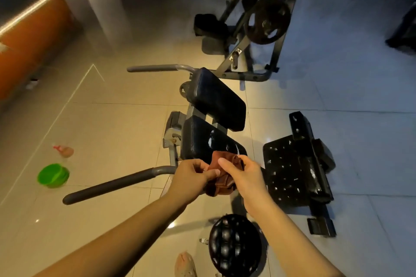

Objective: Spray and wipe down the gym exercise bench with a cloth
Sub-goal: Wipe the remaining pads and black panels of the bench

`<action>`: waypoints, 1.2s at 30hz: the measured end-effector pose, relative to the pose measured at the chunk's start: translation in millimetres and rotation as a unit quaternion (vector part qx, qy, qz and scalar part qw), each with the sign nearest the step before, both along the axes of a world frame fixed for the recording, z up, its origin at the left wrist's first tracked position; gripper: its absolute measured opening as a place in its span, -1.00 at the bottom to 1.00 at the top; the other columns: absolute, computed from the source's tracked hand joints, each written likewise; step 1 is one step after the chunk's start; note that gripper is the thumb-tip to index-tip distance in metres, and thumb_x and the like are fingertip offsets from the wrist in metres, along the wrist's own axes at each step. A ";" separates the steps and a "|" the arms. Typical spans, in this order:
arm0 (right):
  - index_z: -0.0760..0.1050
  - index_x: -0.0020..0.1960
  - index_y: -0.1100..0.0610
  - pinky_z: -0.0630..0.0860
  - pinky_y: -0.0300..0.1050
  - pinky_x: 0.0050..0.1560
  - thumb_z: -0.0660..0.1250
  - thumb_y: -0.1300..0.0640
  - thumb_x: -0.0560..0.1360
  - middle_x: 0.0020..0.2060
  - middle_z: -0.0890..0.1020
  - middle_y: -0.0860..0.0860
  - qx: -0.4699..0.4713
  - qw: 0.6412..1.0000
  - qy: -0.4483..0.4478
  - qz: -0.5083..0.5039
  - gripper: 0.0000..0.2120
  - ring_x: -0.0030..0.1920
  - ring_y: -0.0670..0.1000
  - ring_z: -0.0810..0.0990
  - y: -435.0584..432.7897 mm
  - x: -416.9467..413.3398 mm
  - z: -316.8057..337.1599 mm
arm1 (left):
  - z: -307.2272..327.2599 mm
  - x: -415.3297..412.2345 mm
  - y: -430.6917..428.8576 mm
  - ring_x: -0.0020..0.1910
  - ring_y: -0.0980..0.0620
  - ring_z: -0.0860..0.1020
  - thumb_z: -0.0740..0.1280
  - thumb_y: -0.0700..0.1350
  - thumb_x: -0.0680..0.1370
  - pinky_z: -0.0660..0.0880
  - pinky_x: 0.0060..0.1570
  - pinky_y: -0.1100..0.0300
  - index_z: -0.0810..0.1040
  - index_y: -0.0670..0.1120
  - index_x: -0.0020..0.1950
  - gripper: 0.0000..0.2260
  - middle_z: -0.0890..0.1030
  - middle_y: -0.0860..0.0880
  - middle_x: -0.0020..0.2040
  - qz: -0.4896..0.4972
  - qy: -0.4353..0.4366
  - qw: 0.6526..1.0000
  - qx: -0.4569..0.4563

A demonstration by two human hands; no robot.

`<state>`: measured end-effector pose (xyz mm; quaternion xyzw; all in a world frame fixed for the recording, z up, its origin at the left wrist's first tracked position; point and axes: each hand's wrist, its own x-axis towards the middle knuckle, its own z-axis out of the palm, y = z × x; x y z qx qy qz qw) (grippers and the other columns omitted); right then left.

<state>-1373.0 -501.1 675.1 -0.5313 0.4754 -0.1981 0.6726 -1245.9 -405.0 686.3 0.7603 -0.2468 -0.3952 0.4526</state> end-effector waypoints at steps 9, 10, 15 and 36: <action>0.61 0.04 0.05 0.63 0.05 0.12 0.46 0.16 0.56 -0.04 0.70 0.03 -0.066 0.991 0.106 -0.048 -0.92 0.05 0.08 0.67 -59.7 28.3 -24.1 | -34.4 89.2 -2.6 0.29 0.04 0.44 0.39 0.27 0.54 0.37 0.27 0.15 0.47 -0.01 0.43 -0.44 0.52 -0.02 0.31 -0.163 -0.454 0.876 0.006; 0.62 0.05 0.08 0.63 0.03 0.10 0.46 0.15 0.56 -0.05 0.69 0.02 -0.076 0.990 0.114 -0.040 -0.91 0.05 0.09 0.67 -66.6 36.4 -29.3 | -41.3 97.1 -1.4 0.37 0.00 0.40 0.35 0.36 0.52 0.31 0.34 0.12 0.39 -0.01 0.51 -0.32 0.47 -0.04 0.41 -0.192 -0.457 0.868 0.011; 0.58 0.05 0.07 0.64 0.04 0.11 0.46 0.05 0.54 -0.06 0.66 -0.01 -0.127 0.982 0.138 0.033 -0.86 0.04 0.07 0.65 -79.4 85.2 -46.9 | -62.5 94.0 -4.4 0.57 -0.05 0.18 0.31 0.53 0.40 0.04 0.52 0.13 0.03 0.00 0.68 0.04 0.19 -0.08 0.63 -0.248 -0.429 0.868 0.015; 0.58 0.03 0.08 0.54 -0.32 -0.27 0.38 0.14 0.59 -0.13 0.63 -0.03 -0.153 0.971 0.132 0.126 -0.97 -0.13 -0.11 0.62 -101.5 102.4 -90.1 | -95.4 108.1 -1.2 0.53 -0.24 0.32 0.38 0.39 0.45 0.29 0.49 -0.21 0.05 -0.22 0.66 0.04 0.23 -0.24 0.61 -0.251 -0.546 0.796 0.069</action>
